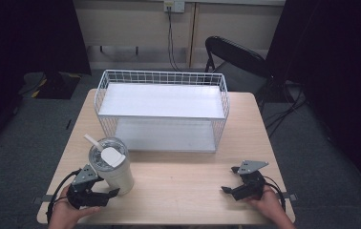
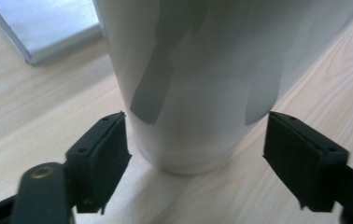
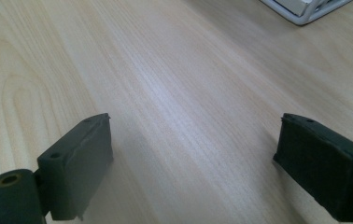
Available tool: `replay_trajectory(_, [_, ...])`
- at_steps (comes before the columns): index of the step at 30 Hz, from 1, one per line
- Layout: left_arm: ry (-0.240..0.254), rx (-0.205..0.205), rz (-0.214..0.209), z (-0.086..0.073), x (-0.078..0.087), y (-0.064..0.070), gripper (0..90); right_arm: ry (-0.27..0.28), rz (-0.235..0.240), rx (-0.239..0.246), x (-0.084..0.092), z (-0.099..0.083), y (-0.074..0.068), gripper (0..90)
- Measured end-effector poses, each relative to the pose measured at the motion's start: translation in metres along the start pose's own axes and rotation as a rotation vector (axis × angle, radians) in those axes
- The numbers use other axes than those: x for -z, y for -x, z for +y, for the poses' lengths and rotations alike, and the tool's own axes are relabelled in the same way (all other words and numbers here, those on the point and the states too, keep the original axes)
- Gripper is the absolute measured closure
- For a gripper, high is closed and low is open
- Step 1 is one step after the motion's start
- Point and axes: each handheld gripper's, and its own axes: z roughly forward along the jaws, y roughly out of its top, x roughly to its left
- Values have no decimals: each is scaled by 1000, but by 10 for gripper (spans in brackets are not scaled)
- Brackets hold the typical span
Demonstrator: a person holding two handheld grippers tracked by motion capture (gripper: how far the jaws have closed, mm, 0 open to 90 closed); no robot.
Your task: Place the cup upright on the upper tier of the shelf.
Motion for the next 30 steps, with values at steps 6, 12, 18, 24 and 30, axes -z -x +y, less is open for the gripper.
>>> replay_trajectory(6, [74,25,-13,5,6,-2,160,0,0,0,0,0,0,102])
replay_trajectory(12, [68,5,-11,5,7,-3,159,0,0,0,0,0,0,102])
replay_trajectory(18, [124,18,-40,7,9,-3,167,0,0,0,0,0,0,102])
replay_trajectory(24, [161,-3,-48,7,8,-4,150,1,-1,-1,0,0,0,102])
replay_trajectory(30, [216,-27,-51,10,5,-4,115,1,-1,-2,0,0,0,102])
